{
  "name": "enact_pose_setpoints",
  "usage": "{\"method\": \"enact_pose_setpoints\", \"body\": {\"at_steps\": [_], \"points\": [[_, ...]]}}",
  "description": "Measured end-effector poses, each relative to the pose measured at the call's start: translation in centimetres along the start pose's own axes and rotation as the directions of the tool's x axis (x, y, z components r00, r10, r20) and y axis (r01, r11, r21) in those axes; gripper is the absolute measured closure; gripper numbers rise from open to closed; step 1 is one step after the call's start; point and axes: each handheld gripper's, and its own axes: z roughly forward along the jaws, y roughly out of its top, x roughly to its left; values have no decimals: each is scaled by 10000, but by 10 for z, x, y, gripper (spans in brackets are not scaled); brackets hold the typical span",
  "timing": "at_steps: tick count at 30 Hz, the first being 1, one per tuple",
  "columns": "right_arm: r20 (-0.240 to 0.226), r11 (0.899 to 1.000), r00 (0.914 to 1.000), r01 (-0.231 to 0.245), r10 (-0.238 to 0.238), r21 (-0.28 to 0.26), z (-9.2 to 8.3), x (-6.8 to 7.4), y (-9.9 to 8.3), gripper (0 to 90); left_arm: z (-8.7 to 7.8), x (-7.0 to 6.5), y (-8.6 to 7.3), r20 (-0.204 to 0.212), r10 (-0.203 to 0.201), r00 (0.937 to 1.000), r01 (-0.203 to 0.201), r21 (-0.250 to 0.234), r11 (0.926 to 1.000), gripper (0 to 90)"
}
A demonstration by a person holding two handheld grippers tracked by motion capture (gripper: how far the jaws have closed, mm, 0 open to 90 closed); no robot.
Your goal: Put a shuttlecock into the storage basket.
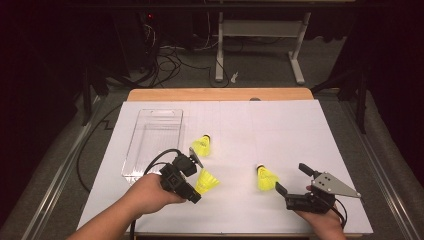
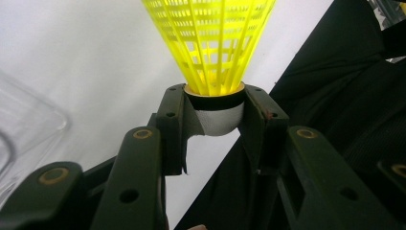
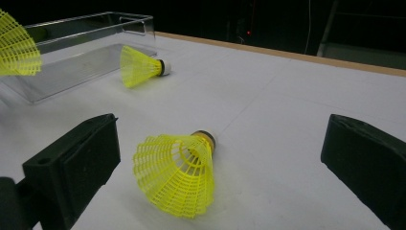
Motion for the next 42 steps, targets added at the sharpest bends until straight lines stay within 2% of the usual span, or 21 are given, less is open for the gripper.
{"method": "enact_pose_setpoints", "body": {"at_steps": [6,11,27,36,42], "points": [[2,10000,10000,13,-13,0,0,0,0,5,-11,3,0,-134,-136,9998,137,87,9999,644],[-4,10000,10000,22,-22,10,0,0,0,5,-22,9,-4,-288,-314,9991,313,-19,9995,644],[-3,10000,10000,22,-22,28,0,0,0,5,-43,23,-14,-423,-652,9970,643,-233,9977,645],[-23,10000,10000,55,-55,27,1,1,0,5,-53,36,-24,-506,-1045,9932,1025,-400,9939,645],[-26,10000,10000,43,-43,25,1,1,0,5,-59,46,-31,-562,-1403,9885,1372,-560,9890,645]]}}
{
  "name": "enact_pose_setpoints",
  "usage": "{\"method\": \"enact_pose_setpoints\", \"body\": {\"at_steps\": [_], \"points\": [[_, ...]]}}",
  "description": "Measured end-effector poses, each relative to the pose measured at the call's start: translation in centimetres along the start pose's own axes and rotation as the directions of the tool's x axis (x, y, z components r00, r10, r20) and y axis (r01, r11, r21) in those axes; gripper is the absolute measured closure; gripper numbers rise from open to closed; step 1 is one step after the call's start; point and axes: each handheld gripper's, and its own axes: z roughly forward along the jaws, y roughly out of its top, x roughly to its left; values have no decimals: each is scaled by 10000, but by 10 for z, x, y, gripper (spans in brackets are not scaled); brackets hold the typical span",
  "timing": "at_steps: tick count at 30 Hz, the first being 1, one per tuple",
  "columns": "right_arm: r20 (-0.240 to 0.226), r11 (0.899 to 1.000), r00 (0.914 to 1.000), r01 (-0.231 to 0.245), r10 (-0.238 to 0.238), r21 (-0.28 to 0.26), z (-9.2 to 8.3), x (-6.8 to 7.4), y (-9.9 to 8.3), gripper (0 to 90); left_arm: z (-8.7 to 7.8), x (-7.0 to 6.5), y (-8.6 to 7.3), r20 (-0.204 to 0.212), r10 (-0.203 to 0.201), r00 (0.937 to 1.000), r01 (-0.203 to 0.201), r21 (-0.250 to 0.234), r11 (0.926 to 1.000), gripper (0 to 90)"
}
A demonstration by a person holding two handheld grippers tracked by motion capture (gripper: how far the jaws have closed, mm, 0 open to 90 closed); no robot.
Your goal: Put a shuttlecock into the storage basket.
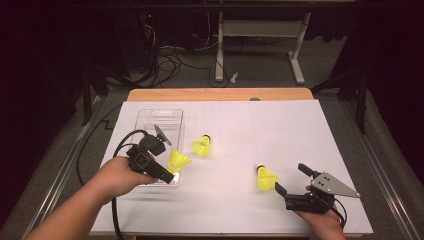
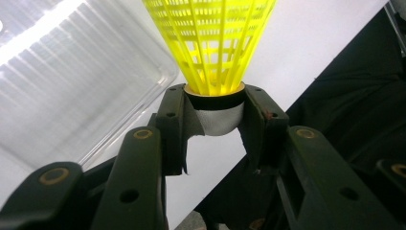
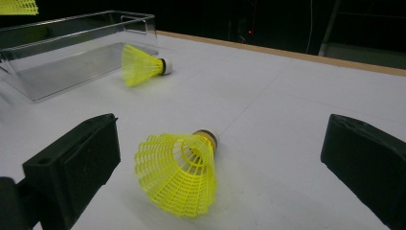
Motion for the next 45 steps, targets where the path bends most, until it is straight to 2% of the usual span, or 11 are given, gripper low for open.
{"method": "enact_pose_setpoints", "body": {"at_steps": [14,23,24,25,34,43,44,45], "points": [[-19,10000,10000,-21,22,29,0,0,0,5,-10,29,-16,-291,-798,9964,796,-72,9968,645],[-34,10000,10000,-30,30,44,0,0,-1,5,-16,45,-26,-437,-1372,9896,1366,-163,9905,645],[-34,10000,10000,-30,30,44,0,0,-1,5,-16,47,-27,-427,-1307,9905,1303,-117,9914,645],[-28,10000,10000,-29,29,52,0,0,-1,5,-16,50,-28,-393,-1437,9888,1429,-224,9895,645],[-42,10000,10000,-29,29,69,1,0,-1,5,-17,58,-27,-456,-1687,9846,1680,-201,9856,645],[-52,10000,10000,-39,39,61,1,0,-1,6,-19,69,-19,-529,-1988,9786,1979,-217,9800,645],[-52,10000,10000,-39,39,61,1,0,-1,6,-19,73,-18,-614,-1735,9829,1713,-402,9844,645],[-38,10000,10000,-53,53,59,0,0,-1,6,-20,75,-18,-578,-1760,9827,1738,-397,9840,645]]}}
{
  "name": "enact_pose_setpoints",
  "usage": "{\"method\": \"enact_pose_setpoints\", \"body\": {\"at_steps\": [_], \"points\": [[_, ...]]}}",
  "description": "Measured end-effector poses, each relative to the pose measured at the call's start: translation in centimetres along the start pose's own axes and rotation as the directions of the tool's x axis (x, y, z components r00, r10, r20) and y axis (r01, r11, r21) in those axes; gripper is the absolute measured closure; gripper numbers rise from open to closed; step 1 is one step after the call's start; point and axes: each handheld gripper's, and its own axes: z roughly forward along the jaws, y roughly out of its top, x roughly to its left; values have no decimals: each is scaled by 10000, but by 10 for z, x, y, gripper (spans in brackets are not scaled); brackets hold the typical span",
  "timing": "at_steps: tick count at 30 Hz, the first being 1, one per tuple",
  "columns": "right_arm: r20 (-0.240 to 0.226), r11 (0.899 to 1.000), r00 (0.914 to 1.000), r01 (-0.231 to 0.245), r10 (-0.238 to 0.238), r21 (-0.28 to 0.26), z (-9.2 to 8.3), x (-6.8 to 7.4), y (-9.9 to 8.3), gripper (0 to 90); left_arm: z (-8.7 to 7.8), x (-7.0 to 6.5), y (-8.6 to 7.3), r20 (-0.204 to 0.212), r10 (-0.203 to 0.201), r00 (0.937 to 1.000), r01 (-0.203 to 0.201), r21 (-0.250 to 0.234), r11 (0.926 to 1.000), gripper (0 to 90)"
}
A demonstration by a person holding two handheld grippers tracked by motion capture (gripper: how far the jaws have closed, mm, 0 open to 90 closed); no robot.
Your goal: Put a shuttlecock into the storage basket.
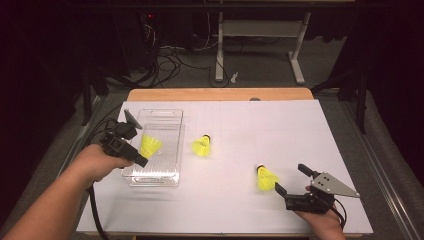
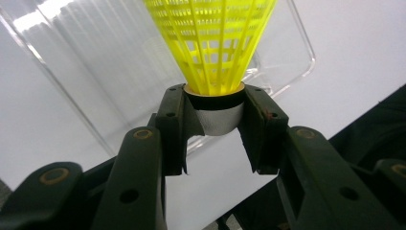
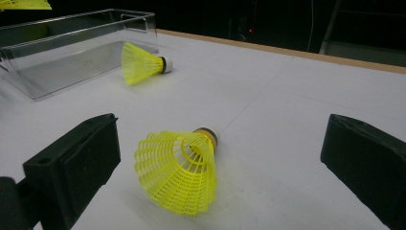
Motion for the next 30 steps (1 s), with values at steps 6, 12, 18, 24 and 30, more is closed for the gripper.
{"method": "enact_pose_setpoints", "body": {"at_steps": [6,12,18,24,30], "points": [[7,10000,10000,-3,3,-2,0,0,0,6,-4,9,5,-133,-660,9977,662,168,9977,645],[-4,10000,10000,13,-13,-12,0,0,0,7,-5,17,12,-152,-789,9968,790,116,9968,645],[-10,10000,10000,30,-30,34,1,0,0,6,-2,26,22,-249,-1053,9941,1056,138,9943,645],[-21,10000,10000,35,-35,50,1,0,0,6,1,33,28,-239,-1170,9928,1174,152,9930,645],[-27,10000,10000,50,-50,52,1,0,0,6,8,41,32,-290,-1311,9909,1315,122,9912,645]]}}
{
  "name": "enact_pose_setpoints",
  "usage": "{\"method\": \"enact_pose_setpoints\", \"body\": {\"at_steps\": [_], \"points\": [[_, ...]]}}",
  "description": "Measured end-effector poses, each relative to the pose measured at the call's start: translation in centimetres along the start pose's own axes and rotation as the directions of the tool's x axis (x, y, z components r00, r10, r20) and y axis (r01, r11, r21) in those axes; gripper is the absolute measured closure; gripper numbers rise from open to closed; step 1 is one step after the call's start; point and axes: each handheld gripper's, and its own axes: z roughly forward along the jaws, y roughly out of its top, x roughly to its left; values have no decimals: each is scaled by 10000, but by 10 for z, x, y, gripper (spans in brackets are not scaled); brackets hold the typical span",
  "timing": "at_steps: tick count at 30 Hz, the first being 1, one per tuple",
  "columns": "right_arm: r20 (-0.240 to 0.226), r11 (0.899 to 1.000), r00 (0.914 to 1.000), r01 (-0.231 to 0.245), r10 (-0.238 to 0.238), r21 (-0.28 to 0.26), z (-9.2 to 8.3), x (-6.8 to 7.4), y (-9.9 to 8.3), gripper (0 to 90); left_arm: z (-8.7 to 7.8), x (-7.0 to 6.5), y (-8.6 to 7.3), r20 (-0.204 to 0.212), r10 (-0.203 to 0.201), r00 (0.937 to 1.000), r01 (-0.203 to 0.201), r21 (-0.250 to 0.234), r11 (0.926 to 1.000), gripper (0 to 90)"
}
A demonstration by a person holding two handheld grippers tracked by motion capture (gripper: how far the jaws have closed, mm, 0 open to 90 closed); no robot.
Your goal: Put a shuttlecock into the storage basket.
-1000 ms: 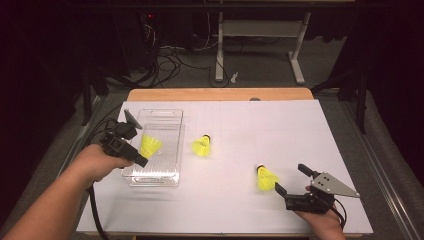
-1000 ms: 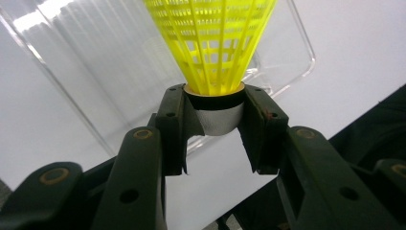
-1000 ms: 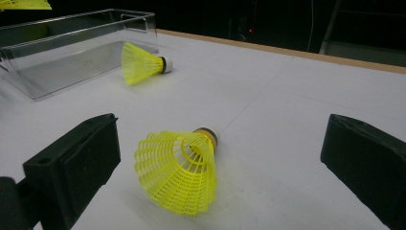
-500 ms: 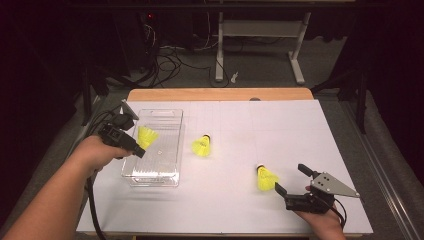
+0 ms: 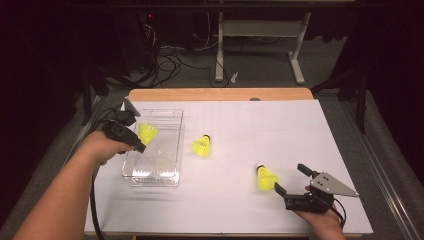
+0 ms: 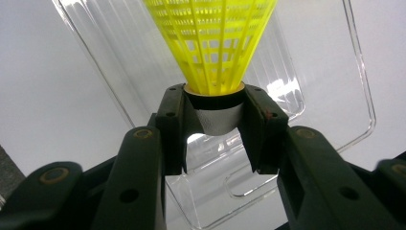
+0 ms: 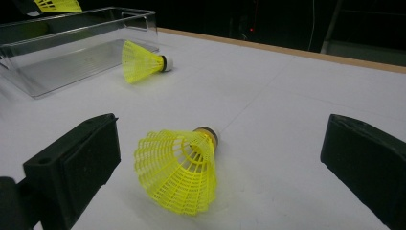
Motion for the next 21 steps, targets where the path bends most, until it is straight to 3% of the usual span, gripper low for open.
{"method": "enact_pose_setpoints", "body": {"at_steps": [21], "points": [[-23,10000,10000,65,-65,32,1,0,0,6,19,15,6,-99,-625,9980,619,-468,9970,645]]}}
